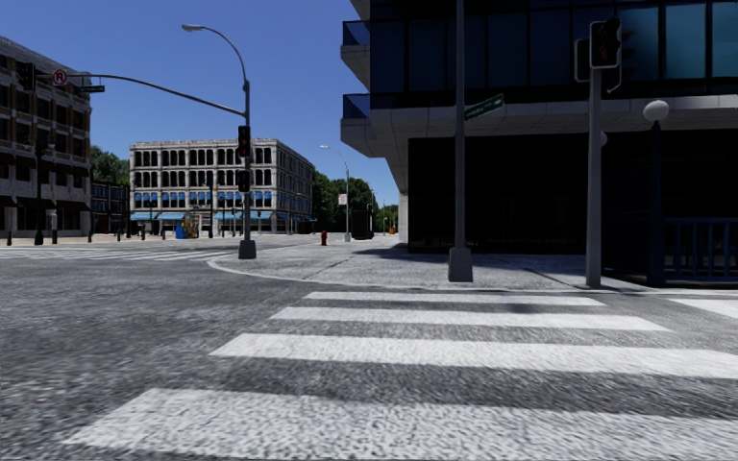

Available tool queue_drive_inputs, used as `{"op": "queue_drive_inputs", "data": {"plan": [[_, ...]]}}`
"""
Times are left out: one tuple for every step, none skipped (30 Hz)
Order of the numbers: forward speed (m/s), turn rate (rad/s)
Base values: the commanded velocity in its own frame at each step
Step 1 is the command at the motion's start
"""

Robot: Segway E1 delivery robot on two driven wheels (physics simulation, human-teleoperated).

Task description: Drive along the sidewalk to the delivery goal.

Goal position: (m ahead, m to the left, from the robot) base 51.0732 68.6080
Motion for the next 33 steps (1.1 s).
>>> {"op": "queue_drive_inputs", "data": {"plan": [[1.91,0.00],[1.91,0.00],[1.91,0.00],[1.91,0.00],[1.91,0.00],[1.91,0.00],[1.91,0.00],[1.91,0.00],[1.91,0.00],[1.91,0.00],[1.91,0.00],[1.91,0.00],[1.91,0.00],[1.91,0.00],[1.91,0.00],[1.91,0.00],[1.91,0.00],[1.91,0.00],[1.91,0.00],[1.91,0.00],[1.91,0.00],[1.91,0.00],[1.91,0.00],[1.91,0.00],[1.91,0.00],[1.91,0.00],[1.91,0.00],[1.91,0.00],[1.91,0.00],[1.91,0.00],[1.91,0.00],[1.91,0.00],[1.91,0.00]]}}
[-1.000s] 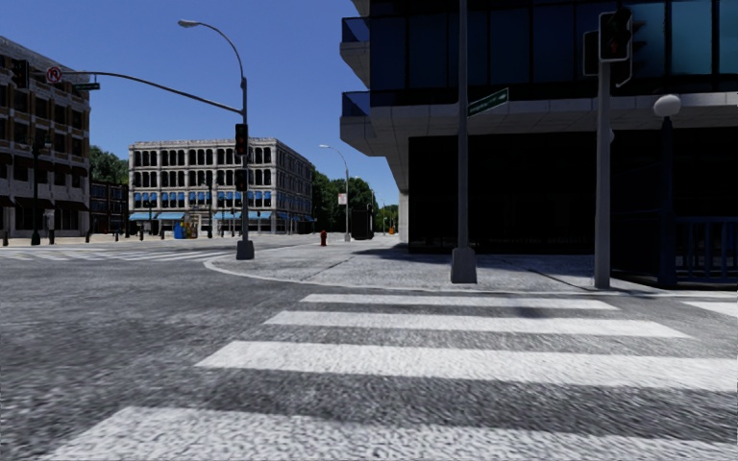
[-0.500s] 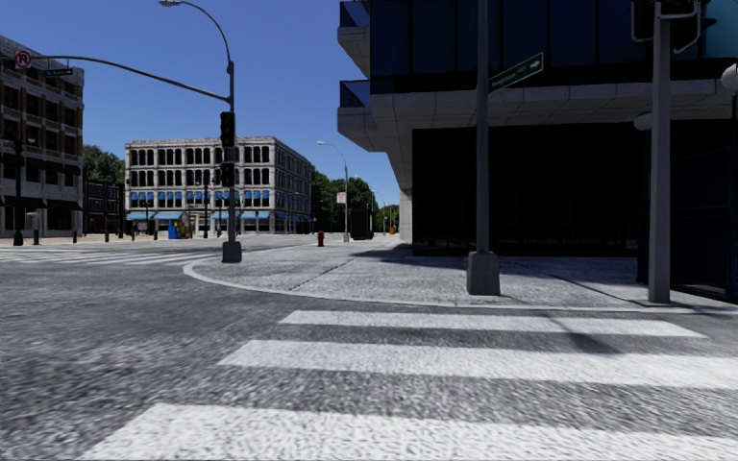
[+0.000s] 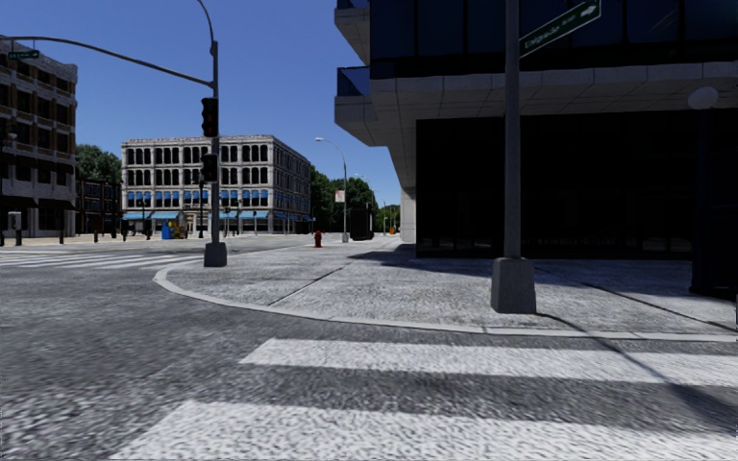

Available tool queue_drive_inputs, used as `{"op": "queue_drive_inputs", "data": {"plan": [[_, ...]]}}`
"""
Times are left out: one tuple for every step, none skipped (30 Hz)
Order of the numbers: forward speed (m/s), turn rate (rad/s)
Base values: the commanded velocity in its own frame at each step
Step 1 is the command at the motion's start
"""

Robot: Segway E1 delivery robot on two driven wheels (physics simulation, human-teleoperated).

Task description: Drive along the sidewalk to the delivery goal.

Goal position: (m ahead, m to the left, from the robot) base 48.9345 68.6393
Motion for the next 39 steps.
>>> {"op": "queue_drive_inputs", "data": {"plan": [[1.91,0.00],[1.91,0.00],[1.91,0.00],[1.91,0.00],[1.91,0.00],[1.91,0.00],[1.91,0.00],[1.91,0.00],[1.91,0.00],[1.91,0.00],[1.91,0.00],[1.91,0.00],[1.91,0.00],[1.91,0.00],[1.91,0.00],[1.91,0.00],[1.91,0.00],[1.91,0.00],[1.91,0.00],[1.91,0.00],[1.91,0.00],[1.91,0.00],[1.91,0.00],[1.91,0.00],[1.91,0.00],[1.91,0.00],[1.91,0.00],[1.91,0.00],[1.91,0.00],[1.91,0.00],[1.91,0.00],[1.91,0.00],[1.91,0.00],[1.91,0.00],[1.91,0.00],[1.91,0.00],[1.91,0.00],[1.91,0.00],[1.91,0.00]]}}
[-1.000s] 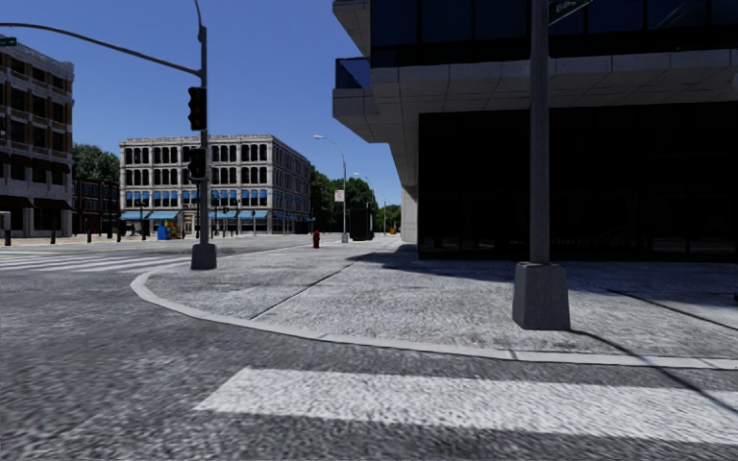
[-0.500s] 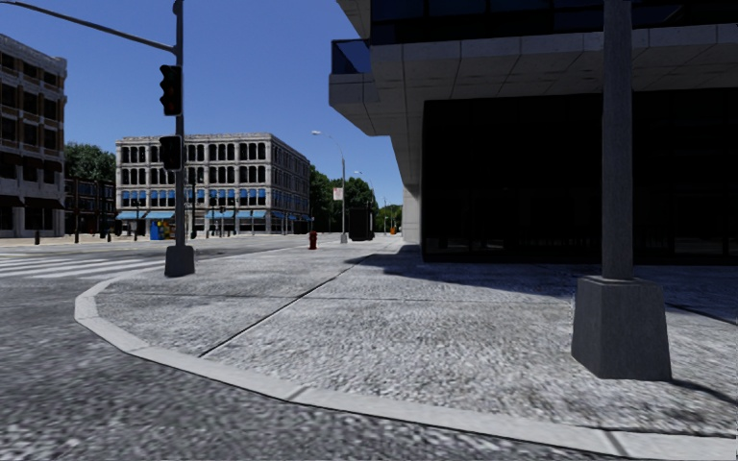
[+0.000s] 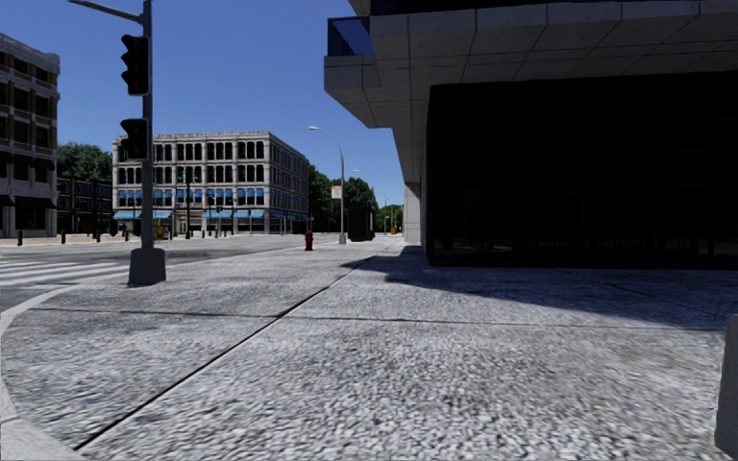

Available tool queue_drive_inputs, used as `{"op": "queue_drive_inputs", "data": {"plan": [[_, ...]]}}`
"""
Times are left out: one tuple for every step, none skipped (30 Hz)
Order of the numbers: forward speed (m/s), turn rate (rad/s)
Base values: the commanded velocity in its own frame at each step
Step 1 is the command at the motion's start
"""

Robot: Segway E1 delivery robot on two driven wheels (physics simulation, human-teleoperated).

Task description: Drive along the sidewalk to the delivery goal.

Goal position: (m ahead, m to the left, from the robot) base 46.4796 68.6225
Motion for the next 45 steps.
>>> {"op": "queue_drive_inputs", "data": {"plan": [[1.91,0.00],[1.91,0.02],[1.91,0.02],[1.91,0.07],[1.91,0.10],[1.91,0.11],[1.91,0.11],[1.91,0.16],[1.91,0.25],[1.91,0.29],[1.91,0.29],[1.91,0.31],[1.91,0.31],[1.91,0.31],[1.91,0.31],[1.91,0.31],[1.91,0.31],[1.91,0.31],[1.91,0.33],[1.91,0.33],[1.91,0.35],[1.91,0.37],[1.91,0.37],[1.91,0.37],[1.91,0.38],[1.91,0.38],[1.91,0.38],[1.91,0.38],[1.91,0.38],[1.91,0.39],[1.91,0.39],[1.91,0.39],[1.91,0.39],[1.91,0.39],[1.91,0.39],[1.91,0.39],[1.91,0.39],[1.91,0.39],[1.91,0.39],[1.91,0.39],[1.91,0.39],[1.91,0.39],[1.91,0.39],[1.91,0.39],[1.91,0.39]]}}
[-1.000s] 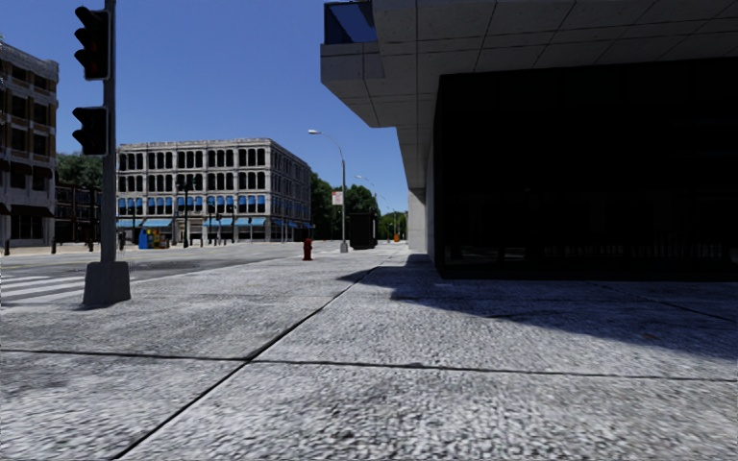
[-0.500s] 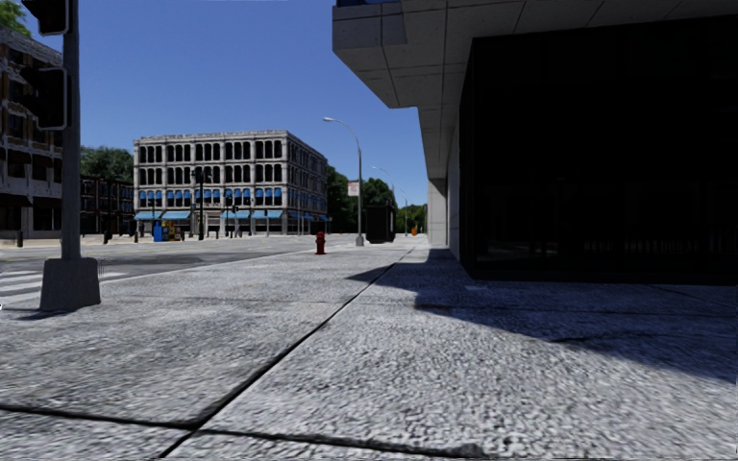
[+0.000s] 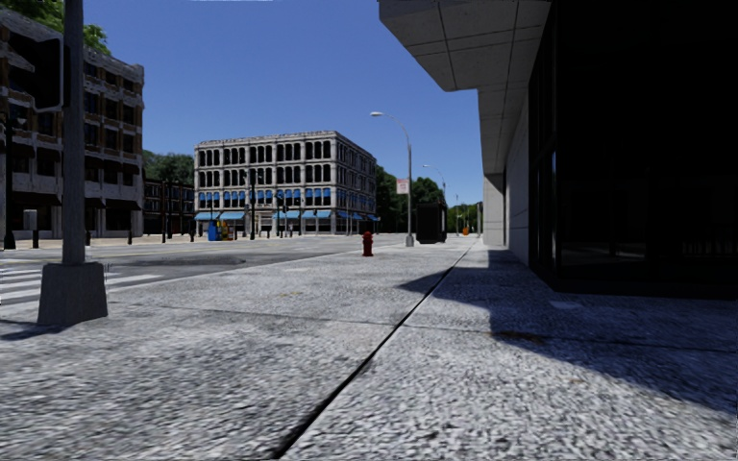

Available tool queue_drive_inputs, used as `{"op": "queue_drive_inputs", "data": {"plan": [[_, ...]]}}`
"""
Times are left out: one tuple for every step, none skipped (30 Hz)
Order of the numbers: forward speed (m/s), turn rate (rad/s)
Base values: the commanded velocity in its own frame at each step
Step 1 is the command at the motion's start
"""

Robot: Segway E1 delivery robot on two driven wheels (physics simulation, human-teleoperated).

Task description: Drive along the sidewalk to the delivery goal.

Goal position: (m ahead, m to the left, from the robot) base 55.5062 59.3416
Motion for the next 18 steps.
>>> {"op": "queue_drive_inputs", "data": {"plan": [[1.91,0.40],[1.91,0.40],[1.91,0.40],[1.91,0.43],[1.91,0.44],[1.91,0.47],[1.91,0.47],[1.91,0.50],[1.91,0.51],[1.91,0.53],[1.91,0.53],[1.91,0.53],[1.91,0.54],[1.91,0.54],[1.91,0.54],[1.91,0.54],[1.91,0.54],[1.91,0.54]]}}
